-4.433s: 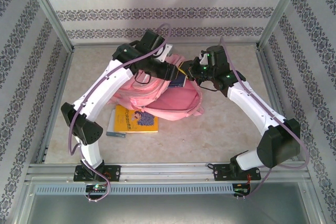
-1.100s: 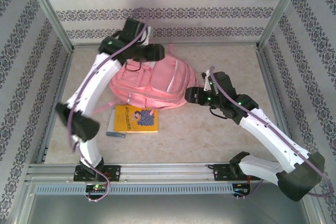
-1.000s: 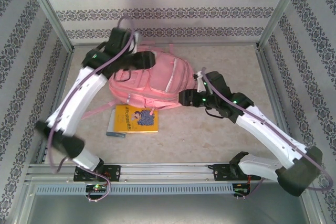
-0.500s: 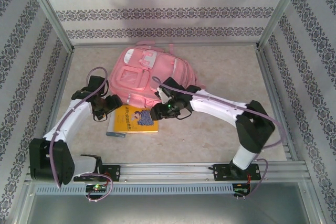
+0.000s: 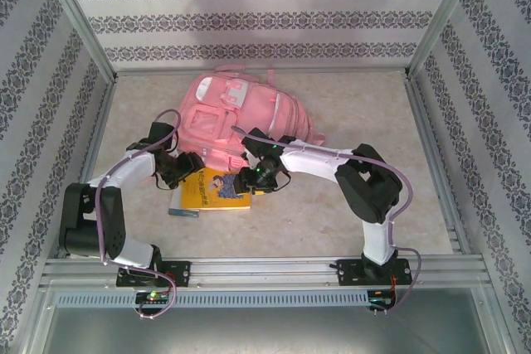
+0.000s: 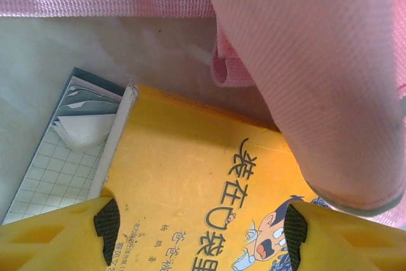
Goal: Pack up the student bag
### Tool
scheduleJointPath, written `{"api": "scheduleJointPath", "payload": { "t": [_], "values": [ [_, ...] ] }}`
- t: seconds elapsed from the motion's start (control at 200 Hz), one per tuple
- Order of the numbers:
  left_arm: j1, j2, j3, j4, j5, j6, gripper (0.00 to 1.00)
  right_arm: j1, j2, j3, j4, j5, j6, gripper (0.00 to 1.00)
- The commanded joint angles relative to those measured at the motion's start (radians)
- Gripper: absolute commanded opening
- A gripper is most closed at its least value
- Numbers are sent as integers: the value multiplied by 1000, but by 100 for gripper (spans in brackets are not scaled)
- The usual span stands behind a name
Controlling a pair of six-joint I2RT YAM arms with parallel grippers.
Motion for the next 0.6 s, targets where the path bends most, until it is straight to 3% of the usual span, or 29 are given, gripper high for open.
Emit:
{"api": "scheduleJointPath", "payload": {
  "t": [0.0,0.325,0.595],
  "values": [
    [6,-29,-47,-26,12,35,71,-12,34,18,-10,-14,19,56],
    [-66,-140,-175,-16,127,-61,70,-51,-12,-44,0,30,9,55],
    [-238,-211,-225,8,208,-128,70,-112,-95,-131,15,90,12,55]
  ]
}}
